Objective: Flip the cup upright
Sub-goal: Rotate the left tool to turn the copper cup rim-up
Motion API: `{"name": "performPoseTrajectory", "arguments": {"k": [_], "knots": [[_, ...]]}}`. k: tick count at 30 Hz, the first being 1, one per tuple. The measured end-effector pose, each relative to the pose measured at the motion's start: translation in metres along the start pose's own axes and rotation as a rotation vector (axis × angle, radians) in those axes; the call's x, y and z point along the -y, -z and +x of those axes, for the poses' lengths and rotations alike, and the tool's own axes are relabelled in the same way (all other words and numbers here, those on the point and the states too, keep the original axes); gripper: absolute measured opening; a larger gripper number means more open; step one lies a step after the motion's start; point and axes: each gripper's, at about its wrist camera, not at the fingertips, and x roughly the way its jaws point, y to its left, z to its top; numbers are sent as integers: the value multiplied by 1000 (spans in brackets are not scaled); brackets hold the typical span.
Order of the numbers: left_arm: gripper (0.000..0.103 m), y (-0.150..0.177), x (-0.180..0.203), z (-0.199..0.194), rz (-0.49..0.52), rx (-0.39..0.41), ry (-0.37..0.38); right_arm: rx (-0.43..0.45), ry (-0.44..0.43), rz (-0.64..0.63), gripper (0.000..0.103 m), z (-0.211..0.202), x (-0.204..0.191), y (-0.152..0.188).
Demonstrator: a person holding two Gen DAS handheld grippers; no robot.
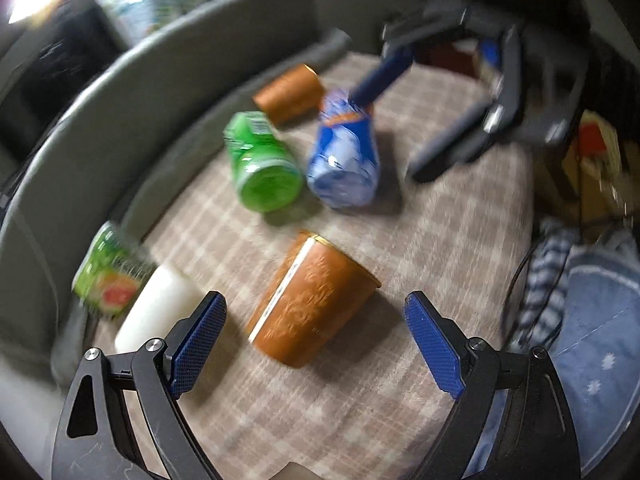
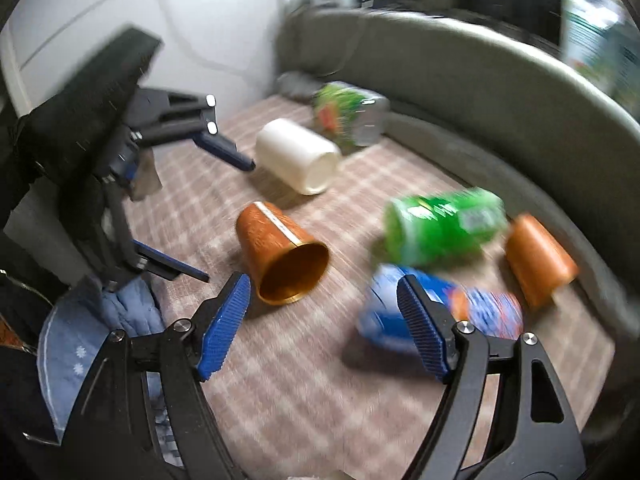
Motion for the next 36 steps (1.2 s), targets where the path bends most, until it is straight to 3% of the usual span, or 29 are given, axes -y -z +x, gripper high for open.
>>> {"name": "performPoseTrajectory", "arguments": {"k": [9,24,26,31,36], "knots": [[88,-15,4,39,159,-156,13,77,58,174,79,-36,25,34],[83,-23,4,73,250,-231,5,108,73,268,79,-32,43,34],[71,-26,5,76,238,-222,-3,107,85,284,79,-32,47,35],[68,-27,-1,78,184,-202,16,111,93,302,79,-32,49,38],[68,-26,-25,69,52,-119,36,115,100,291,79,-31,44,35]]}}
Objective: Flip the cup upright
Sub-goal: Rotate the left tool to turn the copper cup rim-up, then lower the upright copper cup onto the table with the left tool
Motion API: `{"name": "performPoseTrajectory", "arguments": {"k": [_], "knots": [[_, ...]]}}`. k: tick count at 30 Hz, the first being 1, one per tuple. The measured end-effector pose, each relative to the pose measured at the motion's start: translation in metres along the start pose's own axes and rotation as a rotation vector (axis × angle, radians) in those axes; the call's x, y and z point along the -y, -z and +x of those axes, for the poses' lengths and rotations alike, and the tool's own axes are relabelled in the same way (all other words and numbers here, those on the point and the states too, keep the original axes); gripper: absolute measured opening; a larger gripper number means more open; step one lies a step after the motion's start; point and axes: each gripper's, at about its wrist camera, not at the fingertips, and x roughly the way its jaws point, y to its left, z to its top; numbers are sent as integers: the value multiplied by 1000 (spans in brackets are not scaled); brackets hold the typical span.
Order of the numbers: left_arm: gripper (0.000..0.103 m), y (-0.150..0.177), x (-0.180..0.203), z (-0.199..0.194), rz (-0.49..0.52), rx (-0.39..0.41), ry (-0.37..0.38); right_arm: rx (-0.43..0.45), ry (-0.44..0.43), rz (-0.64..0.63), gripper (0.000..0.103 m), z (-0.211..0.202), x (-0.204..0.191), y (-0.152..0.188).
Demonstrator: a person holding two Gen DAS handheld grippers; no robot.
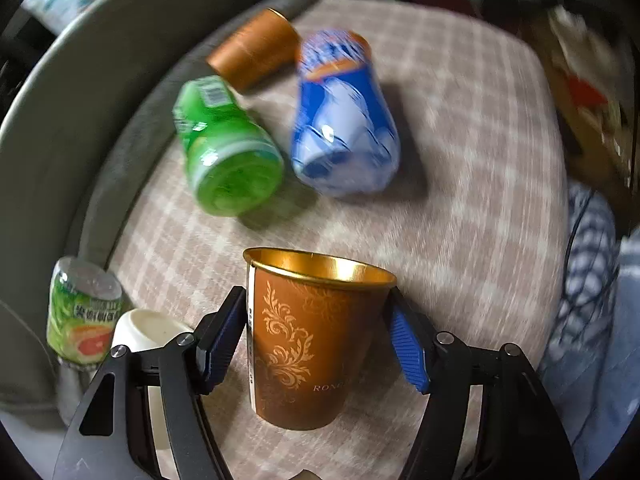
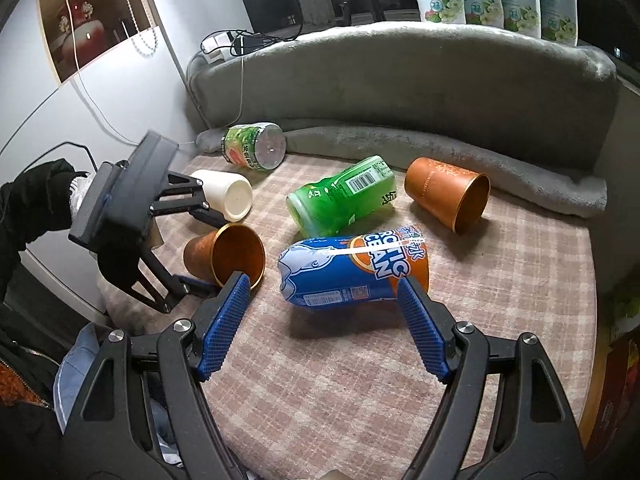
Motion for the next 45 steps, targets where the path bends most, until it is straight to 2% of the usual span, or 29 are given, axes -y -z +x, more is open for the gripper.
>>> {"name": "performPoseTrajectory", "arguments": {"k": [8,12,17,19,22,35,45], "knots": [[68,25,-29,-11,-301,239,64,23,-6,-19,79,2,-15,-3],[68,38,-32,-12,-410,335,55,36,-7,-32,79,4,-25,-4],[68,46,-19,-28,-507,469,-3,56,-18,-36,79,7,-35,-3],[68,48,-24,-29,-561,502,3,57,-23,-35,79,9,-38,-3],[68,50,-28,-22,-610,510,24,57,-19,-40,79,9,-41,-3],[68,60,-20,-21,-644,522,-58,76,-2,-19,79,13,-46,3],[68,61,-18,-19,-686,505,-114,87,121,2,79,14,-54,7]]}}
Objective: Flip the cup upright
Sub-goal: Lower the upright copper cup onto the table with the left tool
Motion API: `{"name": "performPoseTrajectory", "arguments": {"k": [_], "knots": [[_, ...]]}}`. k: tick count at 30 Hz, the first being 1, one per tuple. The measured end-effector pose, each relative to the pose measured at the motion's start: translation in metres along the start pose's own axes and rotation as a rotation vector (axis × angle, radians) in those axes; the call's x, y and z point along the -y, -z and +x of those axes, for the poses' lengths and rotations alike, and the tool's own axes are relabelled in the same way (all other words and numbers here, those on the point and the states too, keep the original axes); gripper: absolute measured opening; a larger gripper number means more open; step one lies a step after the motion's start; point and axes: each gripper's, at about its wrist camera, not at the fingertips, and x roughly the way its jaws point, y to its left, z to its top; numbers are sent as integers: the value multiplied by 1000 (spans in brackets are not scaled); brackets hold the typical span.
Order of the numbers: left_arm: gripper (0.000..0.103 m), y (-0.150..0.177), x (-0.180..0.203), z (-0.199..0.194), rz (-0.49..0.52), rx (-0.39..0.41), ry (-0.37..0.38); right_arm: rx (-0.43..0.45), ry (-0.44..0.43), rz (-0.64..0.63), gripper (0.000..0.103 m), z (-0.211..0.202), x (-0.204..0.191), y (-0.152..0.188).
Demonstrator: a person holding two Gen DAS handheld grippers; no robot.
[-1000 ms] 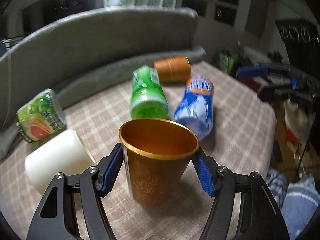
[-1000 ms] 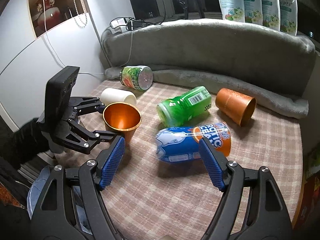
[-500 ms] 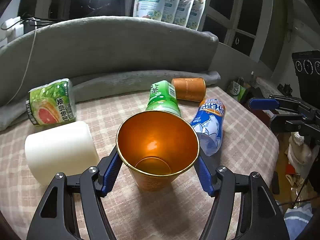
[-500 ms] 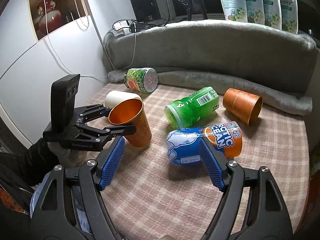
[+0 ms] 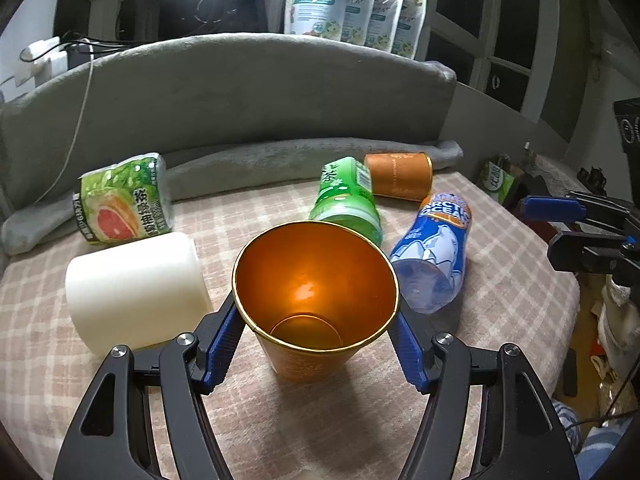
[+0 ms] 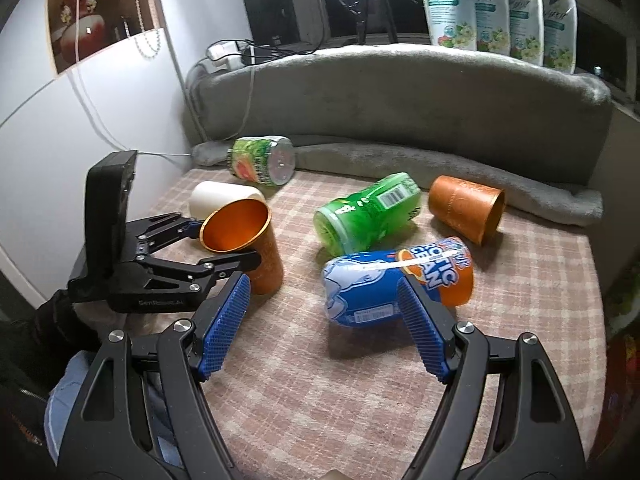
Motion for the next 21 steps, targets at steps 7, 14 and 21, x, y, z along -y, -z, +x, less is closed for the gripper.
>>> {"name": "performPoseTrajectory", "arguments": {"k": [7,14,21], "knots": [[68,2,-2,1,-28,-8,-29,4,42,40,79,0,2,5],[68,7,-4,5,-50,-36,-19,16,53,59,79,-5,3,6],[68,9,-4,2,-51,-37,-21,23,54,61,79,-7,1,7]]}}
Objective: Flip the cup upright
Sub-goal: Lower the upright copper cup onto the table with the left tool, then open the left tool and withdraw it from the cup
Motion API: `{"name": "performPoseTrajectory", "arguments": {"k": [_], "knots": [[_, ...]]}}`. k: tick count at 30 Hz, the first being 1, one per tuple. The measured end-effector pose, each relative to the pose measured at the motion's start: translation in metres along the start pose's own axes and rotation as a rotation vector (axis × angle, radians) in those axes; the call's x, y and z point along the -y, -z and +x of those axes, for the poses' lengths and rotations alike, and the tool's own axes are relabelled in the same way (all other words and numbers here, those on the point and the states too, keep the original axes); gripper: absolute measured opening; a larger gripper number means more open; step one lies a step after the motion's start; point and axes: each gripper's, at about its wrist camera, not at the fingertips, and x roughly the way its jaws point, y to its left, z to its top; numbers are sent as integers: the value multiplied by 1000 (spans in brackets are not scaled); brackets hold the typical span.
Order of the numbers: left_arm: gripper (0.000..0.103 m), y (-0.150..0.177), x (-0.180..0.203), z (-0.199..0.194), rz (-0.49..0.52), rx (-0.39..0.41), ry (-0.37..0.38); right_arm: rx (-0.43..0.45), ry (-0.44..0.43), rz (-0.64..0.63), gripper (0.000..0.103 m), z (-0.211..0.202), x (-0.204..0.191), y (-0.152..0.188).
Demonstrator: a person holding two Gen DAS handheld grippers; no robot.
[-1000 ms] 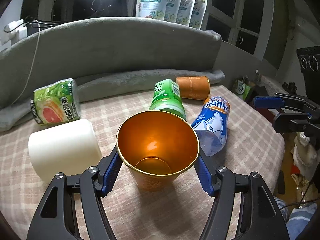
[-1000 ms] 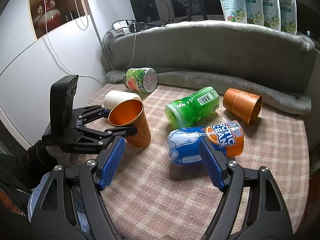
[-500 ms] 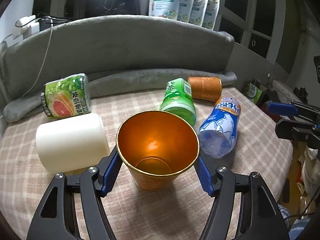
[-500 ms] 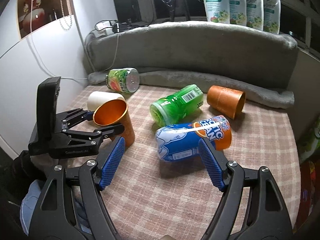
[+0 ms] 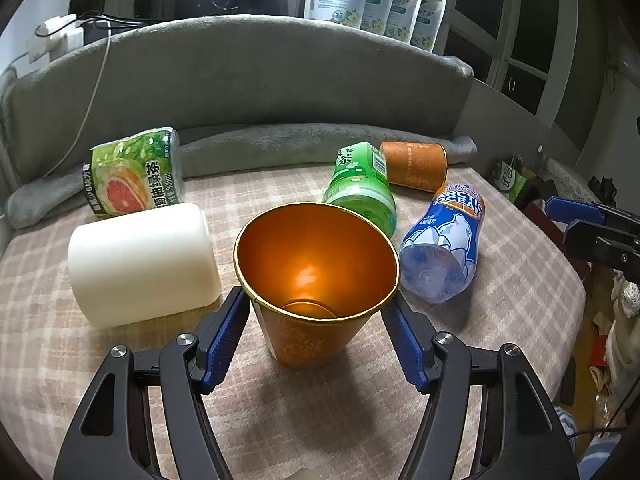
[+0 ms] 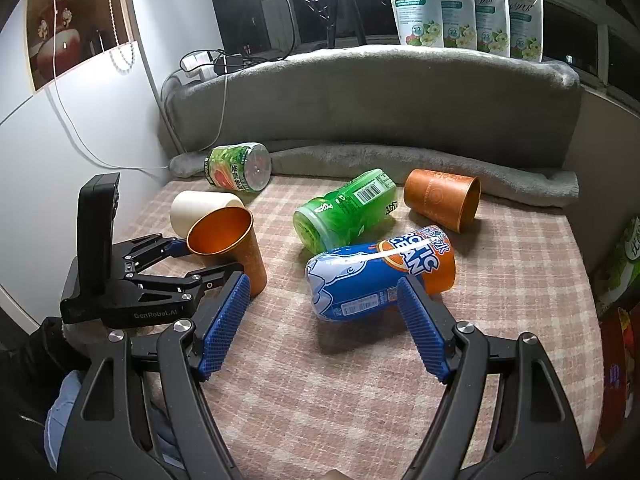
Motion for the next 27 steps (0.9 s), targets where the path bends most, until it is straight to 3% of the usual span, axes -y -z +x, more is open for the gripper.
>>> {"name": "performPoseTrajectory", "arguments": {"k": [22,24,27], "knots": [[68,1,0,-10,5,6,1,9,-3,-6,79,-5,-3,-1],[75,1,0,-11,4,-1,4,10,-6,-7,79,-6,-3,-1],[76,2,0,-13,1,-2,4,13,-8,-7,79,-8,-4,0]]}}
